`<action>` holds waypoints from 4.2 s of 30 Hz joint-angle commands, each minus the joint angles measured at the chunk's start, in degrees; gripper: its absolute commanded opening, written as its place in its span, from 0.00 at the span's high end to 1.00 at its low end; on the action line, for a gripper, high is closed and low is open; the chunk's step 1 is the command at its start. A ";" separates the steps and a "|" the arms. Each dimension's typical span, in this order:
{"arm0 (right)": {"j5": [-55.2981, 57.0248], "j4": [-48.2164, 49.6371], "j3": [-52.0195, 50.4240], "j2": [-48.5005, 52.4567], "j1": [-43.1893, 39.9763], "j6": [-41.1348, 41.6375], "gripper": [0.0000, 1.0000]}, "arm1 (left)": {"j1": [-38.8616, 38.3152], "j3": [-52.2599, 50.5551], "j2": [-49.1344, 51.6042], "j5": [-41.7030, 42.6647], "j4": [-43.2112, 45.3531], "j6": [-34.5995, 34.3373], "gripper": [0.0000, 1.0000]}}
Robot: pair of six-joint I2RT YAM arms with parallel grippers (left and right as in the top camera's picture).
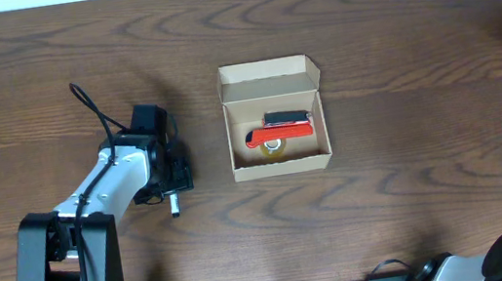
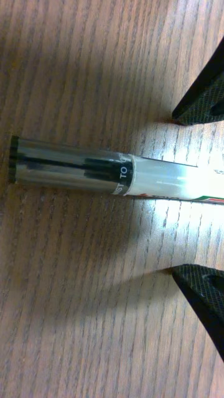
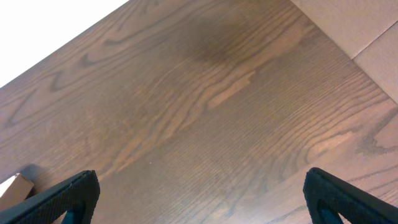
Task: Pack container
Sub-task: 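Lower the left gripper and grasp the black marker, then carry the black marker into the box and release it, then raise the left arm and bring both grippers beside the box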
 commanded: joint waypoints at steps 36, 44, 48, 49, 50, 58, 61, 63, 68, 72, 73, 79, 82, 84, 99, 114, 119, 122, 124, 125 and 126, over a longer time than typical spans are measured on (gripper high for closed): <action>-0.46 -0.39 0.48 0.04 0.52 -0.74 0.01 | -3.30 41.29 -5.79 16.09 -21.81 41.97 0.94; -0.44 -0.28 0.48 0.04 0.52 -1.77 0.01 | -15.15 47.84 -5.35 19.82 -24.09 79.28 0.94; -0.44 -0.28 0.48 0.04 0.52 -1.79 0.01 | -17.92 47.84 -3.61 20.96 -21.84 82.01 0.94; -0.44 -0.28 0.48 0.04 0.52 -1.79 0.01 | -18.16 47.84 -2.82 20.85 -21.64 83.06 0.94; -0.44 -0.28 0.48 0.04 0.52 -1.79 0.01 | -18.16 47.84 -1.99 20.94 -21.64 83.91 0.94; -0.44 -0.26 0.48 0.04 0.52 -1.79 0.01 | -19.10 47.84 6.01 19.02 -23.47 84.54 0.94; -0.44 -0.22 0.48 0.04 0.52 -1.79 0.01 | -20.02 47.84 8.79 16.72 -24.09 84.50 0.94; -0.44 -0.17 0.48 0.04 0.52 -1.79 0.01 | -20.79 47.84 10.51 16.02 -24.09 84.50 0.94; -0.44 -0.13 0.48 0.04 0.52 -1.79 0.01 | -22.29 47.82 14.05 15.87 -24.00 84.26 0.94; -0.44 -0.07 0.48 0.04 0.52 -1.79 0.01 | -23.12 47.82 16.96 15.89 -24.00 84.02 0.94; -0.44 -0.07 0.48 0.04 0.52 -1.79 0.01 | -23.32 47.82 17.88 15.87 -24.02 83.82 0.94; -0.46 -0.07 0.48 0.04 0.52 -1.79 0.01 | -23.50 47.82 22.32 15.87 -24.00 81.81 0.94; -0.46 -0.09 0.48 0.04 0.52 -1.79 0.01 | -23.47 47.80 23.67 15.06 -23.89 81.40 0.94; -0.46 -0.07 0.48 0.04 0.52 -1.79 0.01 | -23.45 47.80 24.15 14.25 -23.78 81.02 0.89; -0.46 -0.13 0.48 0.04 0.52 -1.79 0.01 | -23.71 48.74 23.17 9.46 -24.28 75.80 0.64; -25.94 0.96 0.48 0.04 0.52 -14.67 0.01 | -17.62 66.18 6.43 -10.19 -29.59 35.06 0.42; -35.78 0.26 0.48 0.04 0.52 -14.62 0.50 | -9.18 66.45 -0.44 -5.73 -31.47 26.62 0.76; -36.68 -1.68 0.48 0.04 0.52 -13.97 0.95 | -0.76 66.42 -2.71 6.23 -32.74 22.84 0.86; -36.92 -3.06 0.48 0.07 0.55 -13.99 0.99 | 5.68 66.34 -2.93 16.28 -33.57 22.82 0.91; -37.18 -3.78 0.48 0.17 0.55 -13.99 0.99 | 8.92 65.96 -2.82 21.38 -33.70 23.02 0.92; -37.83 -4.48 0.46 0.35 0.52 -13.99 0.99 | 11.52 65.33 -2.73 25.79 -33.53 23.96 0.94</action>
